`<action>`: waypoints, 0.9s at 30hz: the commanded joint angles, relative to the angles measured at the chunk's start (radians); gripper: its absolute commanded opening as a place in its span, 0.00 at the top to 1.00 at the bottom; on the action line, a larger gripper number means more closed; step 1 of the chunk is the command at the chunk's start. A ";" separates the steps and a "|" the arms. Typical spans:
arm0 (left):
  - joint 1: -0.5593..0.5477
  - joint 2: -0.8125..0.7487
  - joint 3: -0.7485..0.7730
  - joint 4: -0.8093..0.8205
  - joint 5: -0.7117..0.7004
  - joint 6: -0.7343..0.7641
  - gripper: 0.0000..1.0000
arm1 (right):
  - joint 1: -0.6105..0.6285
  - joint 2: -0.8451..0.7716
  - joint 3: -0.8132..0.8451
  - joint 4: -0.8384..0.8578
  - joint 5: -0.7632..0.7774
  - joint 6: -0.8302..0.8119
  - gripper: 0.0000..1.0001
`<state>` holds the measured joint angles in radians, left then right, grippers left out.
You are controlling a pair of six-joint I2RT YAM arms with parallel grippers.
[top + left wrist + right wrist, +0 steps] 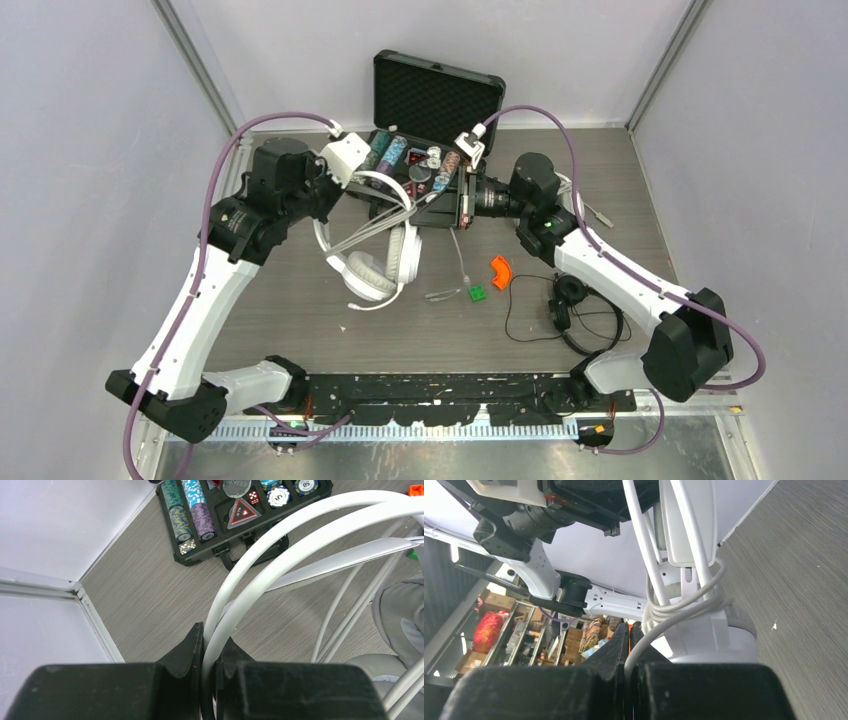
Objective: Wrap the headphones
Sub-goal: Wrap the headphones cable around the headphones.
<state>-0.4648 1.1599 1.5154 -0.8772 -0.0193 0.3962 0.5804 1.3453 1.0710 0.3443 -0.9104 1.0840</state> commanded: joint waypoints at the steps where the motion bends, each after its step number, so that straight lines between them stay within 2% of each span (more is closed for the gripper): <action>1: 0.002 -0.021 -0.007 0.024 -0.089 -0.063 1.00 | 0.011 0.003 0.025 0.216 0.000 0.097 0.92; 8: 0.000 -0.017 -0.024 0.079 -0.208 -0.191 1.00 | 0.035 0.050 0.102 0.208 0.019 0.111 0.87; 17: 0.000 0.066 0.091 -0.041 -0.365 -0.363 1.00 | 0.063 0.126 0.213 0.178 0.072 0.106 0.87; 21: 0.000 0.048 0.048 0.006 -0.303 -0.455 1.00 | 0.081 0.154 0.264 0.158 0.083 0.103 0.87; 27: 0.001 0.059 0.051 0.020 -0.350 -0.539 1.00 | 0.107 0.176 0.312 0.118 0.101 0.089 0.86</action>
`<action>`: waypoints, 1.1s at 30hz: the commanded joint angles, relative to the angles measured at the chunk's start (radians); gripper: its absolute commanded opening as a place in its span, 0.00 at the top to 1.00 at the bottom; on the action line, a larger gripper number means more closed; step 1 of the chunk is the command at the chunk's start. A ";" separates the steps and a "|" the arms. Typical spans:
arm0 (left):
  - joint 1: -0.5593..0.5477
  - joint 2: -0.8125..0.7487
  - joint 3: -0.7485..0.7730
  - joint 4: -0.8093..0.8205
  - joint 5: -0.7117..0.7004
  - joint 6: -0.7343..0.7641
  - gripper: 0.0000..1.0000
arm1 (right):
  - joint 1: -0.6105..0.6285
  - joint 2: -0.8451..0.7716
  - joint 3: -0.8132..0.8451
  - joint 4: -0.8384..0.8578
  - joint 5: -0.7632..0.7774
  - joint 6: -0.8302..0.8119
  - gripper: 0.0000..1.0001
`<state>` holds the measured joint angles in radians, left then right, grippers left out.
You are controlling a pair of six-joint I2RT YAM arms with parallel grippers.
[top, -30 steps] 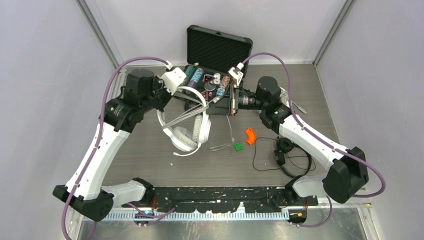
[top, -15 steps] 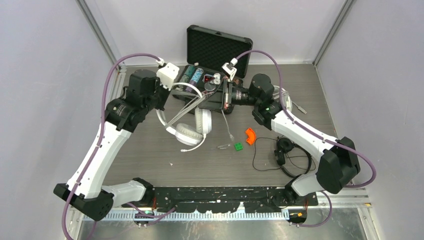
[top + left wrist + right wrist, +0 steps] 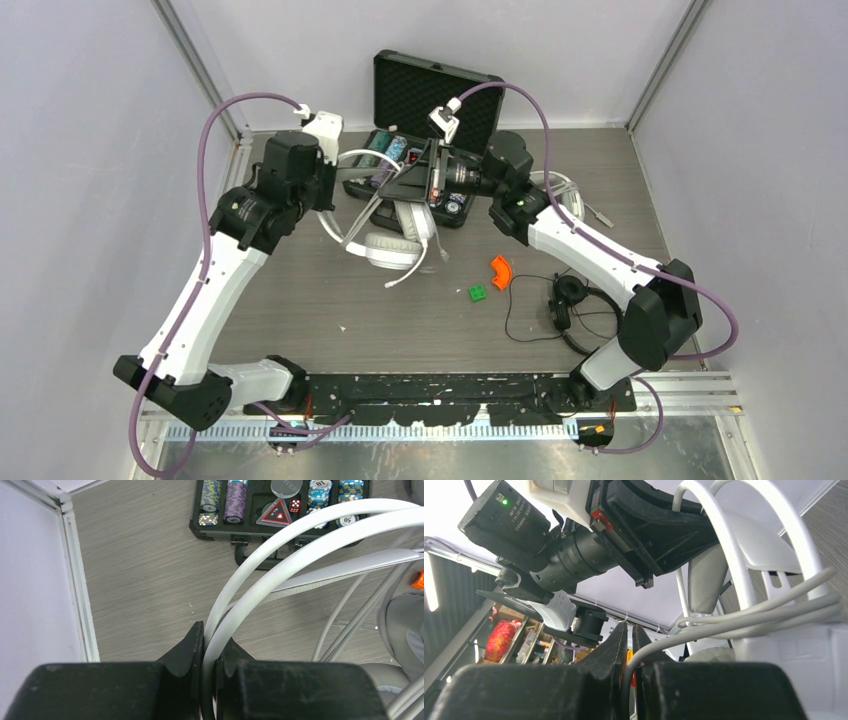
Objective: Wrap the headphones
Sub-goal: Wrap the headphones cable around the headphones.
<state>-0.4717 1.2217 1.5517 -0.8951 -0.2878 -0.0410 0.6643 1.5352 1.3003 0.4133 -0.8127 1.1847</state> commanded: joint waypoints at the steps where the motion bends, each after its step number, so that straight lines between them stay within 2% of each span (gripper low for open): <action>1: 0.007 0.004 0.020 0.035 -0.101 -0.113 1.00 | 0.028 -0.012 0.084 0.046 0.007 -0.013 0.86; 10: 0.008 0.041 0.053 0.017 -0.222 -0.188 1.00 | 0.066 0.004 0.090 0.006 0.040 -0.029 0.85; 21: 0.018 0.012 0.017 0.097 -0.274 -0.327 1.00 | 0.130 0.004 0.116 -0.205 0.109 -0.187 0.84; 28: 0.019 0.046 0.068 0.063 -0.313 -0.526 1.00 | 0.177 0.004 0.164 -0.374 0.206 -0.313 0.84; 33: 0.020 0.045 0.062 0.072 -0.304 -0.621 1.00 | 0.206 0.008 0.175 -0.407 0.269 -0.355 0.84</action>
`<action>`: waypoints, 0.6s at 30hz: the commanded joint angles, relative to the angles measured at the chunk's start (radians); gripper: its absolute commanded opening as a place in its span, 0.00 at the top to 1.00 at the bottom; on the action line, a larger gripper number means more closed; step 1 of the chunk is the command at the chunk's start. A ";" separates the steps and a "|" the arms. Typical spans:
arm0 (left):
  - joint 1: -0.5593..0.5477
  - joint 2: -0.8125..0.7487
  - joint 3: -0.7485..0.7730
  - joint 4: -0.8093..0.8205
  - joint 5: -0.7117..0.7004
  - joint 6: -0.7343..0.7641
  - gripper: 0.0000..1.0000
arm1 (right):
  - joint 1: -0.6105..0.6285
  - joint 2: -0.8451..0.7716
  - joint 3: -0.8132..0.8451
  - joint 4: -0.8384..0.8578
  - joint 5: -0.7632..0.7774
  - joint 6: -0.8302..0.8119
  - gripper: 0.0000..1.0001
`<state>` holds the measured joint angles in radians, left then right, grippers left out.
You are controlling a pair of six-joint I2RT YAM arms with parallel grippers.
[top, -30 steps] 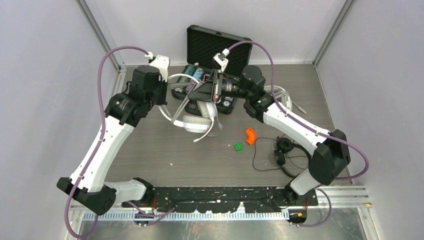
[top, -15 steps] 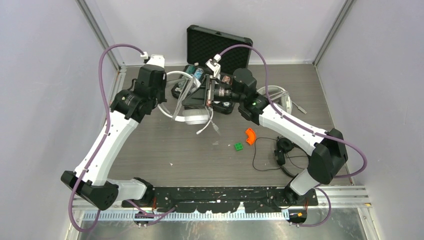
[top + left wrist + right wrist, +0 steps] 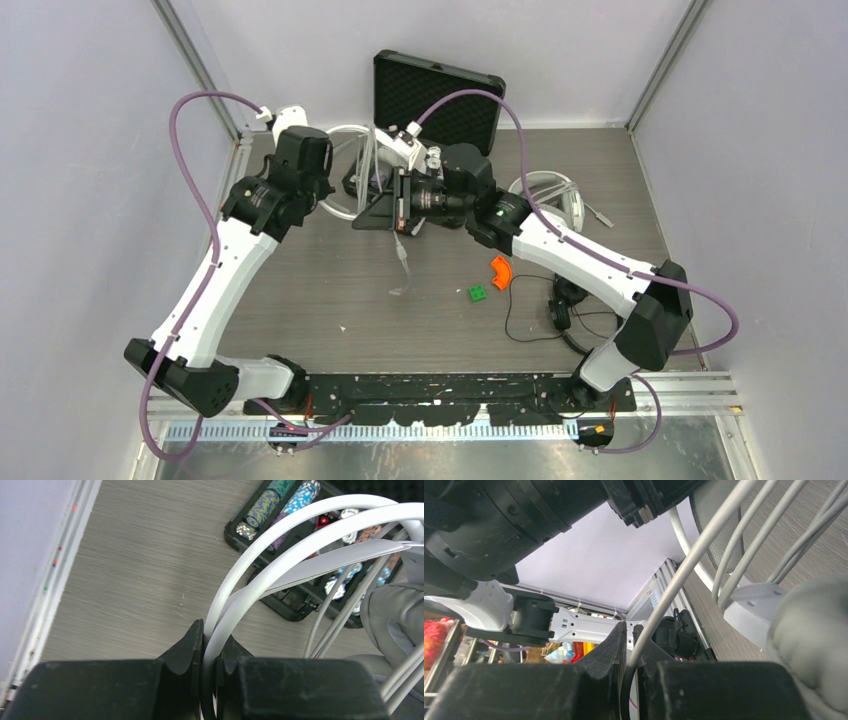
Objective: Wrap the headphones
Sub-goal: Wrap the headphones cable around the headphones.
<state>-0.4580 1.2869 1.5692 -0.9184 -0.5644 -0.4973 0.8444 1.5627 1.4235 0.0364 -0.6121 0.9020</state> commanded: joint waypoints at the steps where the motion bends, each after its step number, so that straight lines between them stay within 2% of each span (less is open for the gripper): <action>1: 0.006 -0.025 0.034 0.107 -0.022 -0.182 1.00 | 0.031 -0.018 0.053 -0.030 0.077 -0.076 0.84; 12: 0.014 -0.024 0.051 0.090 -0.037 -0.329 1.00 | 0.095 -0.013 0.044 -0.077 0.150 -0.128 0.87; 18: 0.019 -0.024 0.093 0.071 -0.036 -0.398 1.00 | 0.120 -0.046 -0.006 -0.133 0.239 -0.237 0.87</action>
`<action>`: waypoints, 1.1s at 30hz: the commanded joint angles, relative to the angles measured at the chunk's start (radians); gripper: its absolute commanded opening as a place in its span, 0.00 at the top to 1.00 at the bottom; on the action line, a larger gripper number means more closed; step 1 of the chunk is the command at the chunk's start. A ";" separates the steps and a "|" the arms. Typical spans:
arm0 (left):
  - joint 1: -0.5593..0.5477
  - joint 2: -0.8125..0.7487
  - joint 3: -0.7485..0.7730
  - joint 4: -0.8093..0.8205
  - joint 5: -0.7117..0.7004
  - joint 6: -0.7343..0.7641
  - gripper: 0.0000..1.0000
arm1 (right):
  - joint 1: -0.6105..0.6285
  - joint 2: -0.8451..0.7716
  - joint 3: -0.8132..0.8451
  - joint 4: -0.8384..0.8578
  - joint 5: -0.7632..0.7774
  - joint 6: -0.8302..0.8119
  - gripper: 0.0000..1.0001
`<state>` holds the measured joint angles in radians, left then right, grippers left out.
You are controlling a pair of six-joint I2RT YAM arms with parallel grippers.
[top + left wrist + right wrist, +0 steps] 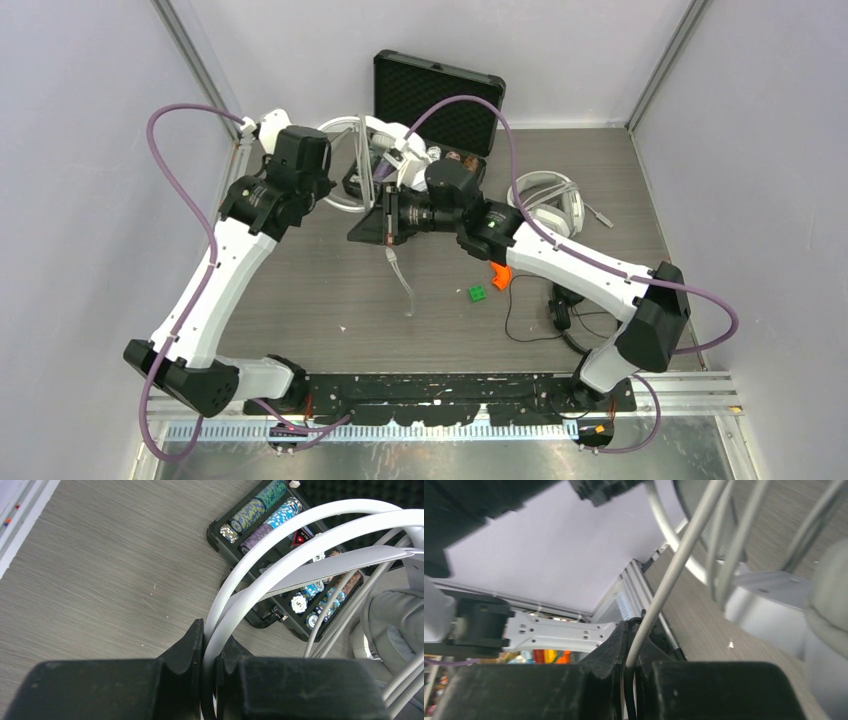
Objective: Wrap the headphones
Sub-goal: Wrap the headphones cable around the headphones.
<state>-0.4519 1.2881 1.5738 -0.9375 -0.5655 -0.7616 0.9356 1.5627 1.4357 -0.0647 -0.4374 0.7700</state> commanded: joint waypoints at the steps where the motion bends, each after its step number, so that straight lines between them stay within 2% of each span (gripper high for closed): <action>1: 0.014 -0.026 0.097 0.085 -0.032 -0.146 1.00 | 0.034 -0.055 -0.031 -0.036 0.086 -0.135 0.87; 6: 0.015 -0.035 0.112 0.074 0.019 -0.226 1.00 | 0.043 -0.070 -0.085 -0.040 0.189 -0.236 0.87; 10: 0.015 -0.051 0.099 0.098 0.072 -0.261 1.00 | 0.045 -0.064 -0.121 0.027 0.229 -0.248 0.85; 17: 0.015 -0.059 0.107 0.100 0.059 -0.260 1.00 | 0.048 -0.071 -0.158 0.073 0.295 -0.265 0.85; 22: 0.015 -0.068 0.087 0.117 0.029 -0.261 1.00 | 0.057 -0.086 -0.179 0.106 0.301 -0.280 0.84; 29: 0.019 -0.065 0.070 0.155 0.008 -0.261 1.00 | 0.088 -0.110 -0.192 0.116 0.293 -0.281 0.89; 33: 0.021 -0.049 0.101 0.144 0.023 -0.266 1.00 | 0.089 -0.122 -0.209 0.118 0.291 -0.286 0.82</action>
<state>-0.4427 1.2697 1.6169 -0.9768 -0.5198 -0.9363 1.0111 1.4906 1.2491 0.0402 -0.1493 0.4984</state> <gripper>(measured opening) 0.097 0.151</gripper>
